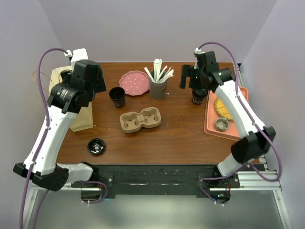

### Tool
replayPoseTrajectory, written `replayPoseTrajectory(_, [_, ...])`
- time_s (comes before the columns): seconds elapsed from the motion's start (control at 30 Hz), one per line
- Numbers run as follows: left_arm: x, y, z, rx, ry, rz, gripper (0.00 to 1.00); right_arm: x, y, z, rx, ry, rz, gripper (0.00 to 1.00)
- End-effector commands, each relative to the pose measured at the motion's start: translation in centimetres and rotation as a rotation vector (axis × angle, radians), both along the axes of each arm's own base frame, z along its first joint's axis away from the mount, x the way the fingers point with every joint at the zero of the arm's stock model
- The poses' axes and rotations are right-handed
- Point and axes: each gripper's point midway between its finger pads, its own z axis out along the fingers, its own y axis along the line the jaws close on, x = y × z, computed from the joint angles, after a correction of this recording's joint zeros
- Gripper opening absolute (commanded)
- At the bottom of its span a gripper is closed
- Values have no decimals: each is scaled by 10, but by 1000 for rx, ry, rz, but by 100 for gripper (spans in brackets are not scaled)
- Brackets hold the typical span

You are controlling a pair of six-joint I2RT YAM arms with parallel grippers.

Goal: Pack the takeout coffee

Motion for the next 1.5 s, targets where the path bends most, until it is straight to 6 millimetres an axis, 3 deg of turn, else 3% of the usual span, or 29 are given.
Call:
replayPoseTrajectory(0.0, [12,35,16,101,-26,167,90,-55,60,14,182,3,195,95])
replayPoseTrajectory(0.17, [32,50,18,161,-8,260,85,-100,71,16,271,30,273,94])
replayPoseTrajectory(0.3, [49,70,22,172,-5,355,82,-121,75,12,284,38,305,94])
replayPoseTrajectory(0.4, [51,101,24,120,-6,433,81,-127,79,14,298,26,317,94])
replayPoseTrajectory(0.6, [31,123,39,65,-78,476,84,-128,83,28,284,-5,344,94])
replayPoseTrajectory(0.63, [29,125,29,65,-59,478,87,-128,84,29,285,-9,346,94])
replayPoseTrajectory(0.7, [29,127,24,4,-77,459,88,-129,87,32,300,-6,355,94])
replayPoseTrajectory(0.83, [33,126,-18,-69,-8,436,87,-128,92,33,324,-11,358,94])
replayPoseTrajectory(0.9, [44,115,-20,-115,-36,362,86,-125,93,32,324,-7,356,94])
replayPoseTrajectory(1.03, [42,108,-43,-120,-14,306,81,-120,96,34,331,-17,354,94])
replayPoseTrajectory(1.23, [44,101,-55,-117,-27,242,74,-117,97,30,330,-15,346,94])
replayPoseTrajectory(1.47, [59,94,-56,-109,-66,158,62,-114,99,29,325,-7,346,93])
